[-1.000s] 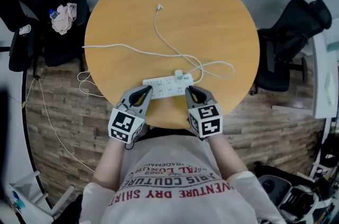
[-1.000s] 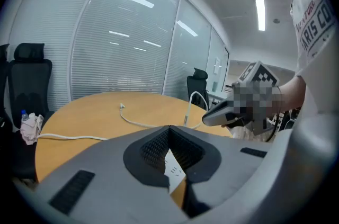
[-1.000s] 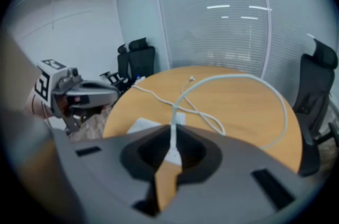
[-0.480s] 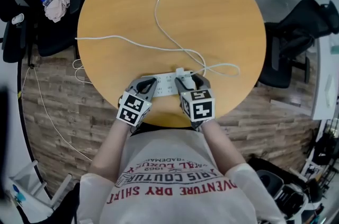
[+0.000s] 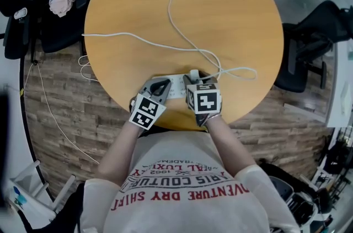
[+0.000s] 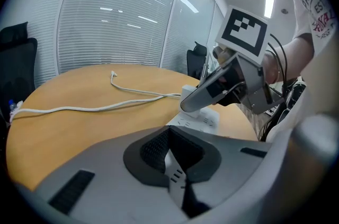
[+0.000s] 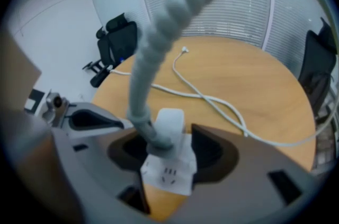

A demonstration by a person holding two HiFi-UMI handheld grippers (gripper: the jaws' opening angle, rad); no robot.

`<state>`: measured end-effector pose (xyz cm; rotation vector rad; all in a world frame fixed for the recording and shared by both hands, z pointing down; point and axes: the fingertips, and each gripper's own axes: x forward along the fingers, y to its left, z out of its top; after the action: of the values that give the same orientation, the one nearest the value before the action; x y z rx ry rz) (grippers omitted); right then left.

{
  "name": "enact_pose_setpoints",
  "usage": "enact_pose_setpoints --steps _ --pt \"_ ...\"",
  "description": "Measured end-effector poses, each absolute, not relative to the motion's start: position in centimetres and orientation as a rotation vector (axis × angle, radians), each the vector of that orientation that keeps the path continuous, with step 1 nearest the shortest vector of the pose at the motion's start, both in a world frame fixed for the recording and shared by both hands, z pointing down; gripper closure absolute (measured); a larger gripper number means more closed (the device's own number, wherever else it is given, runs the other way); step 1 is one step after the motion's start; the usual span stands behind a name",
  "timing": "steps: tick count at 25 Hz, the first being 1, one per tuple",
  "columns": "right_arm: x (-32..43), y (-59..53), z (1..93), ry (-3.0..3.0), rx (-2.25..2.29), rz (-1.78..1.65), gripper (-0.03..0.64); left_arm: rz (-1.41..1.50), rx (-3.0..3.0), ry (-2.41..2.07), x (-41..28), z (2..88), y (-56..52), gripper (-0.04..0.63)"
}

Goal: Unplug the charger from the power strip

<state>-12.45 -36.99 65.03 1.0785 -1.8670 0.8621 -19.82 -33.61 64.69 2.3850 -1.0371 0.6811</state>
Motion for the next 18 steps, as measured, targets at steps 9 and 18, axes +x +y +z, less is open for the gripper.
enact_pose_setpoints --steps 9,18 --pt "-12.4 -36.9 65.6 -1.777 1.16 0.852 0.451 0.855 2.358 -1.098 -19.7 65.9 -33.4 0.565" --pt "-12.5 -36.6 65.2 -1.781 1.178 0.817 0.453 0.842 2.274 -1.04 -19.9 66.5 -33.6 0.565"
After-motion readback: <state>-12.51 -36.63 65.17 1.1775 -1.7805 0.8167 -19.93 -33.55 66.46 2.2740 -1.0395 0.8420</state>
